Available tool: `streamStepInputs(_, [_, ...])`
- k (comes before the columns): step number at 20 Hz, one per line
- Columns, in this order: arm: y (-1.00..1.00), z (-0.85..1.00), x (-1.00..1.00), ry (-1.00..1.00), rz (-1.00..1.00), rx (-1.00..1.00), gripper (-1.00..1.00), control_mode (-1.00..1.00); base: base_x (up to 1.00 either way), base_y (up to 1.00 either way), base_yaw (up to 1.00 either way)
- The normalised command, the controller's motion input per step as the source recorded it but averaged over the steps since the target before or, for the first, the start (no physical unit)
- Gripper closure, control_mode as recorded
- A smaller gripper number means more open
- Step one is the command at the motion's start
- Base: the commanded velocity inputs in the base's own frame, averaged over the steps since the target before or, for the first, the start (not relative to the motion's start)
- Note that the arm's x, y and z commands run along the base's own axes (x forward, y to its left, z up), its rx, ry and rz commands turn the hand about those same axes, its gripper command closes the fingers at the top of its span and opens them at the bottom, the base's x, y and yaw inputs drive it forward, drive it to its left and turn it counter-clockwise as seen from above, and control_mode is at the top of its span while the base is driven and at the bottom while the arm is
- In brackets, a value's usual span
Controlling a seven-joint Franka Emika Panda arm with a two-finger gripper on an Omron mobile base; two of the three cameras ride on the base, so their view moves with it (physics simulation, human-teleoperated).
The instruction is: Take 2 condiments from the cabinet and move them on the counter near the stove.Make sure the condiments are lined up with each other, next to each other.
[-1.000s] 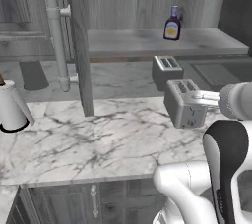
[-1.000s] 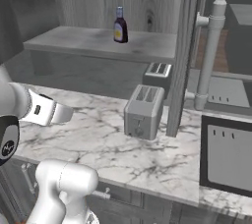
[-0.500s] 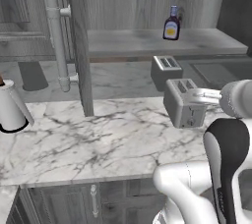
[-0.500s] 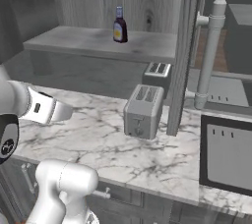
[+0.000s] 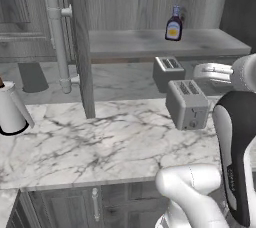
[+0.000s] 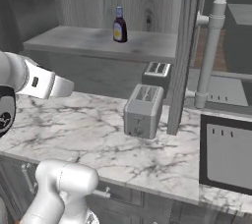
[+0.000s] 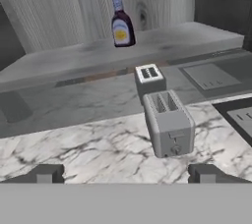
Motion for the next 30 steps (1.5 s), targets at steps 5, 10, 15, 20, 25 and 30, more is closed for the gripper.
streamStepInputs(5, [0.0, 0.46, 0.16, -0.01, 0.0, -0.1, -1.0, -1.0, 0.0, 0.0, 0.0])
streamStepInputs(10, [0.0, 0.04, 0.2, -0.15, 0.0, -0.21, -1.0, -1.0, 0.0, 0.0, 0.0])
streamStepInputs(15, [0.0, 0.02, 0.14, -0.26, 0.0, -0.2, -1.0, -1.0, 0.0, 0.0, 0.0])
streamStepInputs(20, [0.0, 0.16, 0.11, -0.17, 0.0, -0.08, -1.0, -1.0, 0.0, 0.0, 0.0])
streamStepInputs(25, [-0.05, 0.31, 0.2, -0.03, 0.0, 0.01, -1.0, -1.0, 0.0, 0.0, 0.0])
streamStepInputs(30, [-0.08, 0.27, 0.22, 0.0, 0.0, 0.05, -1.0, -1.0, 0.0, 0.0, 0.0])
